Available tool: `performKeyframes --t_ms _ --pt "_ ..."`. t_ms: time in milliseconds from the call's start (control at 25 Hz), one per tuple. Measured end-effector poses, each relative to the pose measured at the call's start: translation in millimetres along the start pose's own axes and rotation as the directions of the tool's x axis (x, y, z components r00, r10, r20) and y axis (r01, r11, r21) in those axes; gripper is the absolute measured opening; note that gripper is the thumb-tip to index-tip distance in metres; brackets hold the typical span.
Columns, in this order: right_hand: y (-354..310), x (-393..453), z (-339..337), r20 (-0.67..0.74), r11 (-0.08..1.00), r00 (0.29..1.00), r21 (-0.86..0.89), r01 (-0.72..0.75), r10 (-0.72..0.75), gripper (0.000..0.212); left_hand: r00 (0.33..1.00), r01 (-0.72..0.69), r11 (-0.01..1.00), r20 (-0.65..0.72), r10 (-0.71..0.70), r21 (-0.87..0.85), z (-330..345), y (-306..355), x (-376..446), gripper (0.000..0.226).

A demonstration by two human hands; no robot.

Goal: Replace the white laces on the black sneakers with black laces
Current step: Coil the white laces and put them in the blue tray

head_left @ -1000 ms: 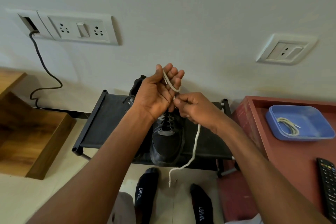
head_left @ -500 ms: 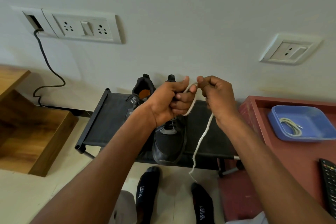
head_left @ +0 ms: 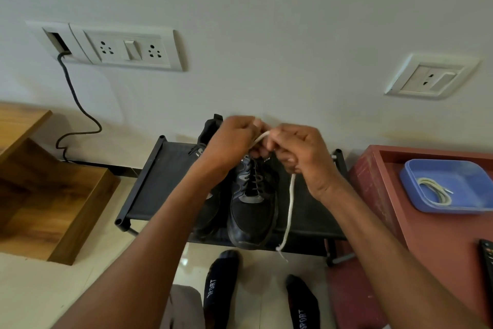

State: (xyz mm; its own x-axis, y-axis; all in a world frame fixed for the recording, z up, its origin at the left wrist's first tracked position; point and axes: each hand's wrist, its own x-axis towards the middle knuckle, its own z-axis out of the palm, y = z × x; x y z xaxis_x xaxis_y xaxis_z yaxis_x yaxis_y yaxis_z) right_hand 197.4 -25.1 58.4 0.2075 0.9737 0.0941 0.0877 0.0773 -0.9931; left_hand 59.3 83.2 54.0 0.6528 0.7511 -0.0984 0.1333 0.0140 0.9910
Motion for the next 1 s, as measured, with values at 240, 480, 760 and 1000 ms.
performKeyframes --t_ms 240,480,760,1000 --pt "12.8 11.9 -16.9 -0.344 0.970 0.936 -0.190 -0.149 0.076 0.038 0.914 0.245 0.905 0.393 -0.096 -0.347 8.4 2.9 -1.9 0.063" --pt "13.7 4.1 -5.0 0.265 0.903 0.895 -0.339 -0.262 0.359 0.038 0.996 0.078 0.524 0.087 -0.009 -0.848 2.3 5.9 7.8 0.043" --pt "1.6 8.0 -17.0 -0.060 0.987 0.994 0.142 -0.080 0.089 0.033 0.980 0.159 0.986 0.131 -0.152 -0.042 3.6 2.6 -6.4 0.061" --pt "17.7 8.9 -18.8 -0.035 0.899 0.960 -0.343 -0.274 0.279 0.037 0.932 0.312 0.567 0.361 -0.028 -0.762 11.7 4.6 1.9 0.042"
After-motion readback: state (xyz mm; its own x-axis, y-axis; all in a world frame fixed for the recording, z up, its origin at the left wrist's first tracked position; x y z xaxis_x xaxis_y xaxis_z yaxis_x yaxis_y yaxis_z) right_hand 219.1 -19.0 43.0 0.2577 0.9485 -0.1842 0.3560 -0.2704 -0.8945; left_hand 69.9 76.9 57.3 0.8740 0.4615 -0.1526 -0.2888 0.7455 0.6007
